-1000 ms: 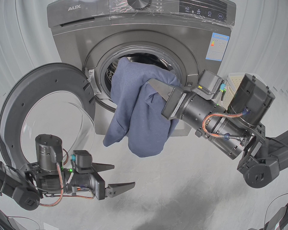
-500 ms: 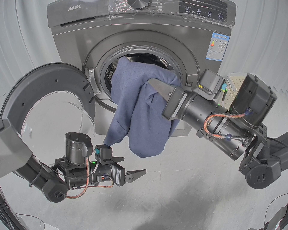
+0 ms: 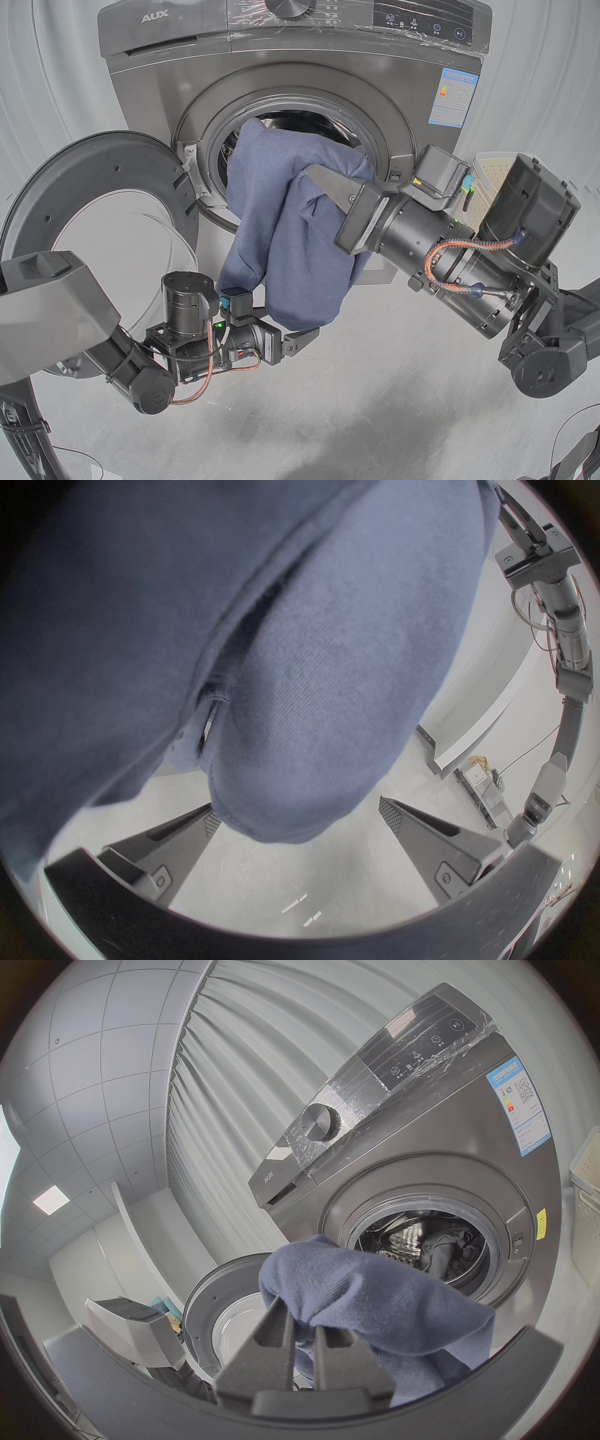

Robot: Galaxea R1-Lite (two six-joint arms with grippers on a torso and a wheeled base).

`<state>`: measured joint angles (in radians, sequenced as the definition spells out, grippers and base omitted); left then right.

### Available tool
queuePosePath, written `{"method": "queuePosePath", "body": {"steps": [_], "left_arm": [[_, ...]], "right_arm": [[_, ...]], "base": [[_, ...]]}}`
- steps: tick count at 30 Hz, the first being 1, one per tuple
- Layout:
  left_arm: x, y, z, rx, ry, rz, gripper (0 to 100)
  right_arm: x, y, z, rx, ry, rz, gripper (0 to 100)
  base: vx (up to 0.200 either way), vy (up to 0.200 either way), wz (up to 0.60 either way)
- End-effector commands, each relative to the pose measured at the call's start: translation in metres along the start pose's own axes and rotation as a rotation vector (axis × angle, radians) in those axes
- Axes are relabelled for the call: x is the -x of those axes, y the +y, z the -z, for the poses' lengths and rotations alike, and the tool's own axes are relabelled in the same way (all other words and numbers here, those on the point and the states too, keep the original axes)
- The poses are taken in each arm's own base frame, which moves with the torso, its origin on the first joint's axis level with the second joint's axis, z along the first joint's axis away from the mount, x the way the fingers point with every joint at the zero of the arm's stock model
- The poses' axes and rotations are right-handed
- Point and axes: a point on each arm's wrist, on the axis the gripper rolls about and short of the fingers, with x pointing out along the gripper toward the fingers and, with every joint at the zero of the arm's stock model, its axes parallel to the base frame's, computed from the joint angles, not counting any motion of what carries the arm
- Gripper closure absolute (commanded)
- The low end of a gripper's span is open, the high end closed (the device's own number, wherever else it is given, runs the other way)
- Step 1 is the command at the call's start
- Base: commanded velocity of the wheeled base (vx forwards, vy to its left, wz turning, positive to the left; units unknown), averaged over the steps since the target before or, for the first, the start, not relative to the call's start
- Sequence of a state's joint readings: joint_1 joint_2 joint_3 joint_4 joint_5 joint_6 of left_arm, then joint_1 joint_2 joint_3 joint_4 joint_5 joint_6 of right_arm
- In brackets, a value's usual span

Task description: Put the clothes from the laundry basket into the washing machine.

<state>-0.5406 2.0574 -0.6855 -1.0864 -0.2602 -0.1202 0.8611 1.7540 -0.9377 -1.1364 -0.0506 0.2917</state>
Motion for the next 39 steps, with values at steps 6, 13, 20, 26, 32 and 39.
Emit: {"method": "queuePosePath", "body": {"steps": [6, 13, 20, 26, 32, 39], "left_arm": [[-0.012, 0.001, 0.001, -0.008, -0.026, 0.006, 0], [-0.006, -0.005, -0.009, -0.016, -0.111, 0.003, 100], [0.021, -0.023, -0.013, -0.032, -0.146, 0.038, 100], [0.064, -0.058, -0.025, -0.06, -0.19, 0.123, 100], [0.093, -0.079, -0.045, -0.081, -0.28, 0.179, 100], [0.099, -0.08, -0.071, -0.087, -0.349, 0.168, 100]], "right_arm": [[0.001, -0.001, 0.001, 0.001, 0.005, 0.002, 100], [0.002, -0.002, 0.002, 0.001, 0.01, 0.007, 100], [0.004, -0.01, 0.007, 0.023, 0.029, 0.033, 100], [0.01, -0.02, 0.015, 0.035, 0.066, 0.064, 100], [0.027, -0.023, 0.037, 0.056, 0.17, 0.072, 0], [0.048, -0.024, 0.05, 0.084, 0.254, 0.062, 0]], "base": [[0.0, 0.0, 0.0], [0.0, 0.0, 0.0], [0.0, 0.0, 0.0], [0.0, 0.0, 0.0], [0.0, 0.0, 0.0], [0.0, 0.0, 0.0]]}}
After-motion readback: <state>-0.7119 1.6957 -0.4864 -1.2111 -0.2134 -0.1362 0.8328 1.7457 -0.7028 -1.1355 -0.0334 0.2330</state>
